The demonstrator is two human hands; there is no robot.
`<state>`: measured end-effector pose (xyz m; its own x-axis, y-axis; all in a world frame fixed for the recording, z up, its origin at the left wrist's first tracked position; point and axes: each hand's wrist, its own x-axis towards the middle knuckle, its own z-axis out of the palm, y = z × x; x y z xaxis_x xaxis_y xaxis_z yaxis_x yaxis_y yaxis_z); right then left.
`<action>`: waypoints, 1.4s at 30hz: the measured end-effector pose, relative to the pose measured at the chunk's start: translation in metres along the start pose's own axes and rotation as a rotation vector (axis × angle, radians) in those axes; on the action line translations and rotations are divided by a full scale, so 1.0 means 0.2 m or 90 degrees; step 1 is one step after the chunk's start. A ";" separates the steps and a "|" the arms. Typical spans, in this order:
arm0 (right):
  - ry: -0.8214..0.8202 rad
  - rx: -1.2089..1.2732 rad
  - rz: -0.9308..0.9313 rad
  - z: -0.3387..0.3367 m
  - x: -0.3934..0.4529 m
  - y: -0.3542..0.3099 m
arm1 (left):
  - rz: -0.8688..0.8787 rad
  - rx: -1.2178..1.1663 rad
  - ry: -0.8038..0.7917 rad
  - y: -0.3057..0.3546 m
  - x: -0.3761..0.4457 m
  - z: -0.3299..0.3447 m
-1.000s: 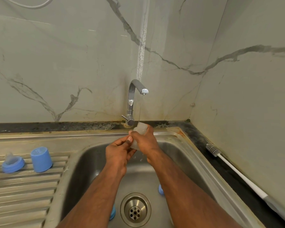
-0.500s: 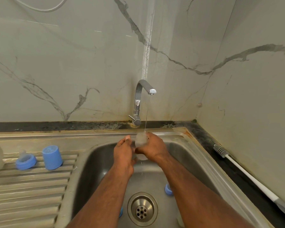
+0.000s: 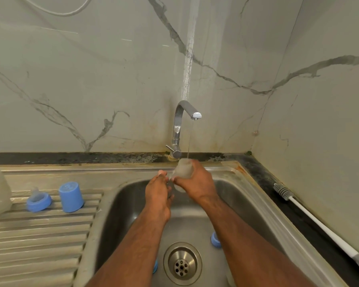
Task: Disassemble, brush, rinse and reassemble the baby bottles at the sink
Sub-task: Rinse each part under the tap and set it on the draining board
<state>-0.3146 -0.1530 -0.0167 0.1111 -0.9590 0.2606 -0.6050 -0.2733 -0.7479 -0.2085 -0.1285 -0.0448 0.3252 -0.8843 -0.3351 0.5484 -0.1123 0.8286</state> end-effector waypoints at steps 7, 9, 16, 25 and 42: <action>0.032 0.055 -0.002 0.01 0.01 -0.03 | 0.003 -0.004 -0.006 0.00 0.01 0.00; 0.034 0.078 0.008 0.01 0.03 -0.02 | -0.003 -0.004 -0.005 0.00 0.01 0.00; 0.028 0.112 0.052 0.01 0.04 0.01 | -0.014 -0.020 -0.011 0.00 0.01 0.00; -0.011 0.071 0.079 -0.03 0.06 0.04 | -0.037 -0.100 -0.107 0.01 -0.01 0.01; -0.044 0.227 0.210 0.05 0.07 0.03 | 0.045 -0.050 -0.104 -0.04 -0.02 0.05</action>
<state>-0.3091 -0.1689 -0.0230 0.0183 -0.9981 -0.0583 -0.3109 0.0497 -0.9491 -0.2218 -0.1289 -0.0446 0.2391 -0.9514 -0.1943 0.5897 -0.0167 0.8075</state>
